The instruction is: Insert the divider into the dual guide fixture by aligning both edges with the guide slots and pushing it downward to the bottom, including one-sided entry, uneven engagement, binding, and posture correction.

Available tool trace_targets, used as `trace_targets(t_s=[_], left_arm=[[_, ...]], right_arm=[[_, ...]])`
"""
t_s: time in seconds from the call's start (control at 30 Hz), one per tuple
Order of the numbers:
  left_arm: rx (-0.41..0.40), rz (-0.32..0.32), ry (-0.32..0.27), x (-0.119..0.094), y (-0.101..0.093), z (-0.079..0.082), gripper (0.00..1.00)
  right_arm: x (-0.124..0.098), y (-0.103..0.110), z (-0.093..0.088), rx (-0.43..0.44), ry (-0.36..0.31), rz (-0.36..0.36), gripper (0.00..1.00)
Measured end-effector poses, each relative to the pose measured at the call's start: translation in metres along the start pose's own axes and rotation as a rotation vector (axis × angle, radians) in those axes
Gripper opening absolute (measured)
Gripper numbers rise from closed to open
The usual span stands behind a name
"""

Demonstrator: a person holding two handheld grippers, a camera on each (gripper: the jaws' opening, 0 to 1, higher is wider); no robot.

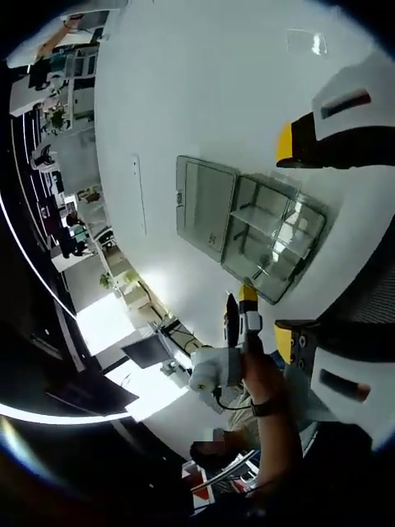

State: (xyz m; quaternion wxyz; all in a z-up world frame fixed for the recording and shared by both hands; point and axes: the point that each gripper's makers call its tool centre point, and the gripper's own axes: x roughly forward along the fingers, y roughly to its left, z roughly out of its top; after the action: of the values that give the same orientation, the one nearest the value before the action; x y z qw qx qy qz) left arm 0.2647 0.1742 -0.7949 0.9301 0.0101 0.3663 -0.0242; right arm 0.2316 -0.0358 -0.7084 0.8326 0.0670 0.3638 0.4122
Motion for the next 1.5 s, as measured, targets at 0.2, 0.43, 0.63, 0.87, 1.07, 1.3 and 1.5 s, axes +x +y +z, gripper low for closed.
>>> trace_targets(t_s=[0.2,0.43,0.63,0.87,1.07,1.3,1.5], left_arm=[[-0.005,0.011,0.007,0.003,0.005,-0.001,0.42],[0.024,0.023,0.042,0.0,0.003,-0.016,0.4],[-0.005,0.03,0.062,0.005,0.006,-0.025,0.39],[-0.017,0.043,0.045,0.006,0.008,-0.024,0.34],[-0.024,0.039,0.05,0.003,0.007,-0.023,0.34],[-0.136,-0.005,0.025,0.0,0.005,-0.019,0.33],[-0.202,-0.029,0.012,-0.003,0.004,-0.018,0.33]], right_arm=[[0.002,0.002,-0.004,0.003,0.015,0.0,0.72],[0.004,0.001,-0.01,0.01,0.03,0.0,0.71],[0.004,0.001,-0.012,0.011,0.038,0.001,0.71],[0.004,-0.001,-0.014,0.02,0.043,-0.002,0.7],[0.004,0.0,-0.014,0.023,0.044,0.003,0.7],[0.005,0.002,-0.011,0.01,0.046,0.011,0.7],[0.007,0.004,-0.009,-0.002,0.053,0.019,0.69]])
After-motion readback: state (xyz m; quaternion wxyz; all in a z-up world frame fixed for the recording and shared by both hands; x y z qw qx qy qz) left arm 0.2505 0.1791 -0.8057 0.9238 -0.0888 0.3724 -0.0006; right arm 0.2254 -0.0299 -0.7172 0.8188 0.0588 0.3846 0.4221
